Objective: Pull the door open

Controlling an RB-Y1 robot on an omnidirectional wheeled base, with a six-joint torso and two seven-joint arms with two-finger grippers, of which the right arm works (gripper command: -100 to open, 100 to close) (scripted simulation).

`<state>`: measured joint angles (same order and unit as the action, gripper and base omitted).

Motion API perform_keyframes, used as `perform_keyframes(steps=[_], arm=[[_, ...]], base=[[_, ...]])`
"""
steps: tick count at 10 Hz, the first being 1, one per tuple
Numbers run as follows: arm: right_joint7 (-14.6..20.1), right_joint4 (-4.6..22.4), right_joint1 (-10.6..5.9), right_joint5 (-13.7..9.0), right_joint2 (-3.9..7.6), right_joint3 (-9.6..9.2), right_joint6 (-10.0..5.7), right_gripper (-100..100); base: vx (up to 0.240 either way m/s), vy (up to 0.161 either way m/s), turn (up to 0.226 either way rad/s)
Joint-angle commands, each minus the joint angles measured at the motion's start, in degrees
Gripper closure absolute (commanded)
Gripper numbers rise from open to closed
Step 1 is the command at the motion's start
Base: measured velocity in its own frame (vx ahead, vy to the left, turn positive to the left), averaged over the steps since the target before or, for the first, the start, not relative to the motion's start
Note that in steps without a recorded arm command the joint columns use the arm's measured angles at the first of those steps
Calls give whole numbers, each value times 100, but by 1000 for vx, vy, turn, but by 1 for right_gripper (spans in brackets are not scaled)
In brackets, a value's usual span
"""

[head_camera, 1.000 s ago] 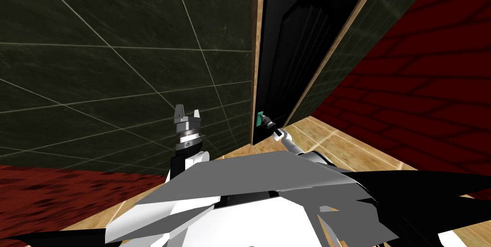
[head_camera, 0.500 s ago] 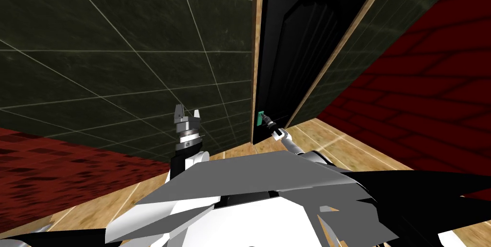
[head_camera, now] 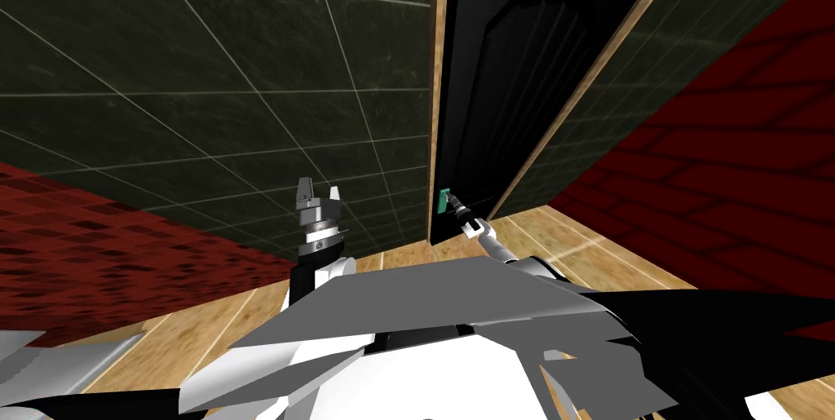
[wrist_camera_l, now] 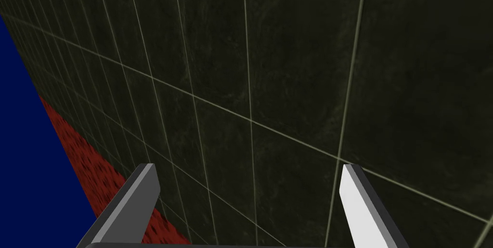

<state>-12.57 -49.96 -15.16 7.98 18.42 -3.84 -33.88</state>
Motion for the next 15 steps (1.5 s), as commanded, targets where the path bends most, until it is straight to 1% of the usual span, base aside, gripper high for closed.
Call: perform_keyframes(steps=[1,2,4,5,7,8,10,11,13,14,15], arm=[[286,-15,-26,-215,-24,-20,10,100],[335,-15,-26,-215,-24,-20,10,100],[686,-4,-37,-497,-30,-17,44,100],[719,-4,-37,-497,-30,-17,44,100],[1077,7,-48,-784,-37,-14,79,100],[1110,7,-48,-784,-37,-14,79,100],[1468,18,-59,-1073,-44,-10,113,100],[1504,18,-59,-1073,-44,-10,113,100],[1859,29,-70,-1368,-51,-7,149,100],[1905,29,-70,-1368,-51,-7,149,100],[2106,34,-76,-1516,-54,-5,167,100]], base=[[-80,-74,151],[-50,-45,72],[-52,-46,132],[-45,-46,65],[-59,-56,130],[-60,-50,73],[-68,-49,125],[-57,-49,85],[-59,-43,142],[-53,-53,68],[-49,-45,113]])
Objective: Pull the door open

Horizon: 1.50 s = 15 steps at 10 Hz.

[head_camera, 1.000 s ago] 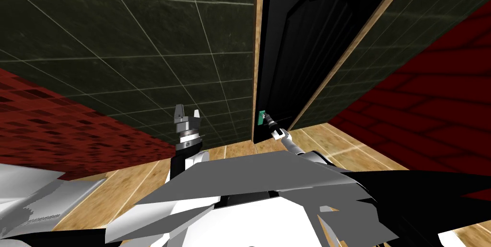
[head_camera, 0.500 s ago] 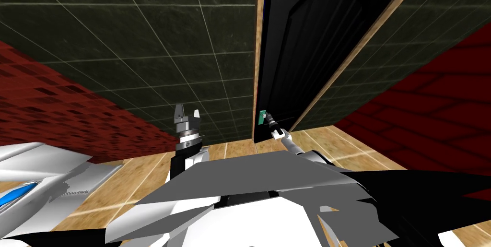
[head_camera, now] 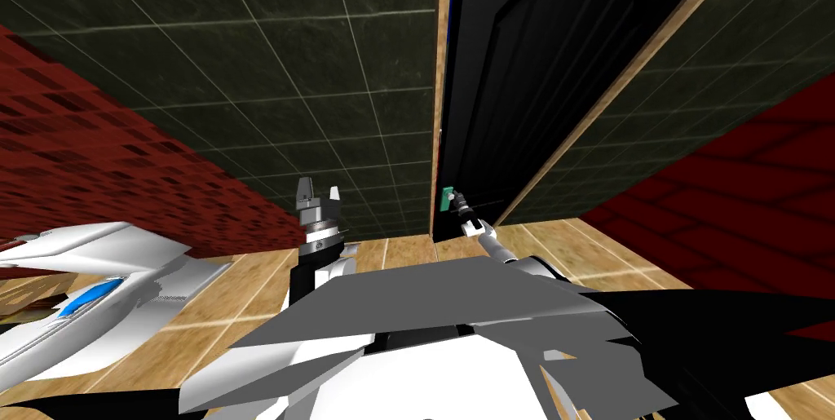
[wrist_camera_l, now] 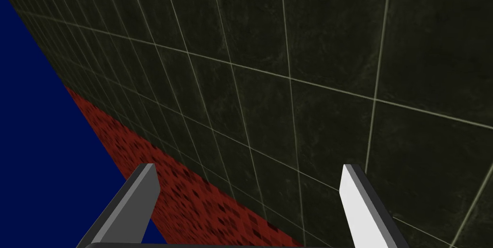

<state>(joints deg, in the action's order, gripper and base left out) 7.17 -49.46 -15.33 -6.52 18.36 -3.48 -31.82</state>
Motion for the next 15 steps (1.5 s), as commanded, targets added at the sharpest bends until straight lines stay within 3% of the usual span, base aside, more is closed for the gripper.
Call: perform_keyframes(steps=[1,2,7,8,10,11,14,15], arm=[[286,-10,-65,-213,-51,-40,-22,100],[332,-10,-65,-213,-51,-40,-22,100],[1084,12,-88,-803,-65,-34,49,100],[1136,12,-88,-803,-65,-34,49,100],[1487,23,-99,-1094,-72,-30,84,100],[1531,23,-99,-1094,-72,-30,84,100],[2075,39,-115,-1524,-82,-25,136,100],[2116,39,-115,-1524,-82,-25,136,100]], base=[[-59,-65,183],[-48,-52,75],[-62,-41,123],[-53,-42,70],[-68,-46,137],[-50,-38,71],[-68,-42,143],[-59,-41,66]])
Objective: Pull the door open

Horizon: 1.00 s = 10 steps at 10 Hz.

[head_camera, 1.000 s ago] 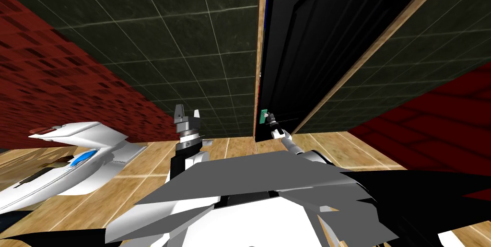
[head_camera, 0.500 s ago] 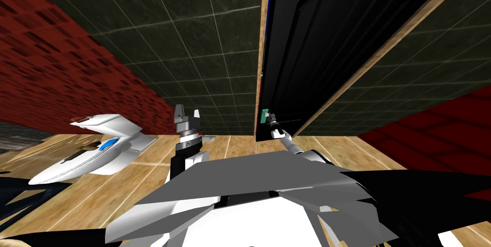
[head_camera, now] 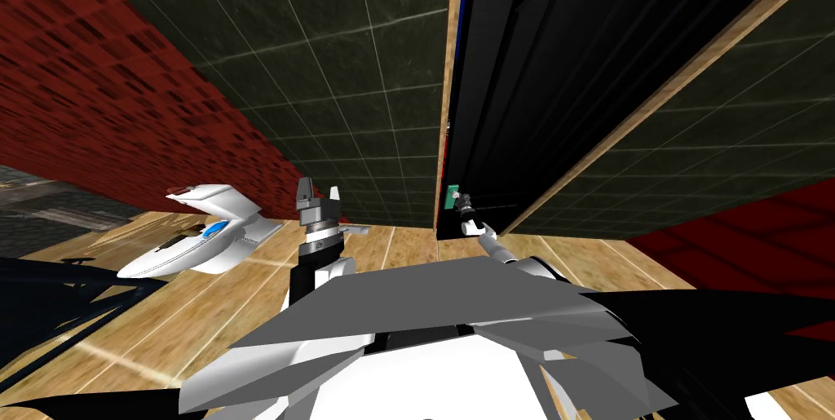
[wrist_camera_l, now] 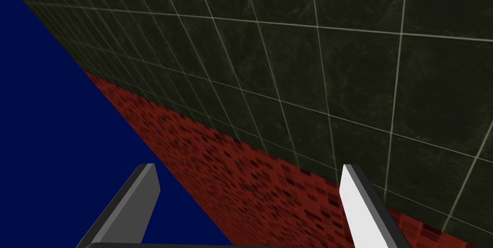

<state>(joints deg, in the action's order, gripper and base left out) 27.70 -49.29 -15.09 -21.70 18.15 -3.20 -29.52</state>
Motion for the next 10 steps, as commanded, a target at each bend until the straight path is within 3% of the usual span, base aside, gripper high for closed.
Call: perform_keyframes(steps=[1,3,6,7,10], arm=[[255,27,-145,-147,-64,-51,-76,100],[438,32,-150,-282,-67,-50,-60,100],[950,47,-165,-686,-77,-45,-11,100],[1007,102,-96,-761,-85,-7,66,-100],[1323,-1,-81,-999,-195,-48,128,-100]], base=[[-47,-37,117],[-60,-45,105],[-62,-40,142],[-77,-80,6],[-96,-11,26]])
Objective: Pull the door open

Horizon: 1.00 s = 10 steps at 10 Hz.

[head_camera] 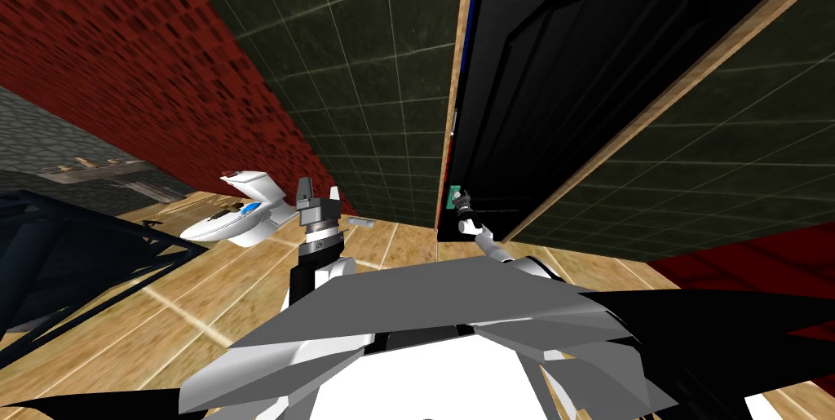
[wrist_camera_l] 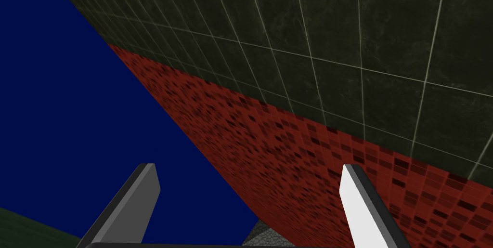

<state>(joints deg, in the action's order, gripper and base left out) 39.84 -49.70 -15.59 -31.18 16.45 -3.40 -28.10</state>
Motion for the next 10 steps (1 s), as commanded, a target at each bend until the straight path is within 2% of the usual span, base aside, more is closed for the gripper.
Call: perform_keyframes(steps=[1,10], arm=[[237,-2,-25,-148,-69,-45,11,-100],[1498,-415,32,-1101,-508,-210,259,-100]], base=[[-105,-2,13],[-98,-43,20]])
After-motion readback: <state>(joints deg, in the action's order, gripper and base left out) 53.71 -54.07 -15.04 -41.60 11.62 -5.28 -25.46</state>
